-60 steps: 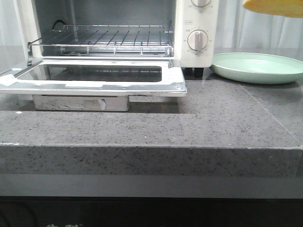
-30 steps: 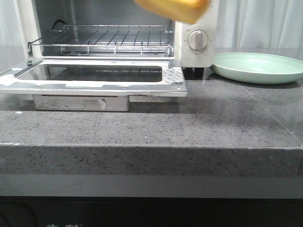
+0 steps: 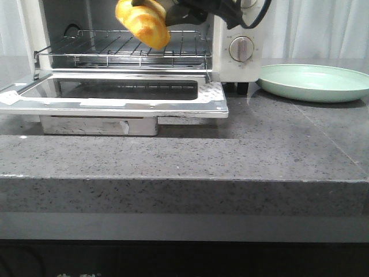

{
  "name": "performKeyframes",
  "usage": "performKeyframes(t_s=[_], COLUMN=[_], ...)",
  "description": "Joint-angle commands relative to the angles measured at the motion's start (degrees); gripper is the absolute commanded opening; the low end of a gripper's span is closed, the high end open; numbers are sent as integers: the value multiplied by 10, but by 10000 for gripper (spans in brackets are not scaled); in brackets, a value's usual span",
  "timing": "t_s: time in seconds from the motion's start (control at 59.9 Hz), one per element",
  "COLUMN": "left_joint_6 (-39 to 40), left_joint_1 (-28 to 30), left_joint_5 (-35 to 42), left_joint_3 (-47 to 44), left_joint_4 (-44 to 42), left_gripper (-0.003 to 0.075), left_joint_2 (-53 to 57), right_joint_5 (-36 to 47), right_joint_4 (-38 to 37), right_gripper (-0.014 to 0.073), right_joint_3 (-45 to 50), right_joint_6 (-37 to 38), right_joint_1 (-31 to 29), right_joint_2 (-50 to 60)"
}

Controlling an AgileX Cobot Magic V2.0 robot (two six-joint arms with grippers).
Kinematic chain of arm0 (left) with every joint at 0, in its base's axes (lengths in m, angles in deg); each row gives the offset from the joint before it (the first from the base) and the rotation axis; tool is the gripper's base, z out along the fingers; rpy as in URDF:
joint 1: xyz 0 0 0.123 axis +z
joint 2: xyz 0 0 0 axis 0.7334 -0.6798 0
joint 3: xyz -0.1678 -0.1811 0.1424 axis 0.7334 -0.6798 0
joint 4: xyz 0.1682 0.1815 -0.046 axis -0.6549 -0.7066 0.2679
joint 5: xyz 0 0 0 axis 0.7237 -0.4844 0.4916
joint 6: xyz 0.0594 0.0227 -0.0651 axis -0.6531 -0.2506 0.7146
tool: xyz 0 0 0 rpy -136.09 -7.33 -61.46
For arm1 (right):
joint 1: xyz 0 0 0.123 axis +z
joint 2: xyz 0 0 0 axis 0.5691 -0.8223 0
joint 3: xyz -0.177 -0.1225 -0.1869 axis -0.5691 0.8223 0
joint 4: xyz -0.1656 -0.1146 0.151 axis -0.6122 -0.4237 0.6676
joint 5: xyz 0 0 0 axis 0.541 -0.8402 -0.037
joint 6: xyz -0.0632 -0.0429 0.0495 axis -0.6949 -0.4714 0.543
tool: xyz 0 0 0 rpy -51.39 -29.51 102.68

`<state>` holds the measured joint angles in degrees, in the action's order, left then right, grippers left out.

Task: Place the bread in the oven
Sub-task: 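Carry the croissant into the open oven above the wire rack, then open the right gripper to set the croissant on the rack, withdraw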

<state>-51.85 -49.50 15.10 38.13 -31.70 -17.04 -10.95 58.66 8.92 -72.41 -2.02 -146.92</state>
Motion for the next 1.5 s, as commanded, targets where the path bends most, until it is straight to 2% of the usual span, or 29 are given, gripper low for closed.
performKeyframes(t_s=[0.0,0.184,0.3,0.4,0.534,1.218,1.418,1.485], left_joint_6=[3,3,3,3,3,3,3,3], left_joint_1=[2,2,2,2,2,2,2,2], left_joint_5=[41,42,42,42,42,45,45,45], left_joint_3=[16,16,16,16,16,16,16,16], left_joint_4=[5,5,5,5,5,5,5,5], left_gripper=[-20,-20,-20,-20,-20,-20,-20,-20], left_joint_2=[2,2,2,2,2,2,2,2], right_joint_5=[61,70,56,48,49,34,-12,-31], right_joint_4=[7,7,7,7,7,7,5,3], right_gripper=[150,169,293,444,524,531,526,497], right_joint_3=[-30,-51,-68,-74,-74,-74,-74,-69], right_joint_6=[-6,-6,-6,-6,-6,-6,-6,-6], right_joint_1=[-1,-1,0,0,0,0,0,0], right_joint_2=[20,-1,-17,-21,-19,6,21,33])
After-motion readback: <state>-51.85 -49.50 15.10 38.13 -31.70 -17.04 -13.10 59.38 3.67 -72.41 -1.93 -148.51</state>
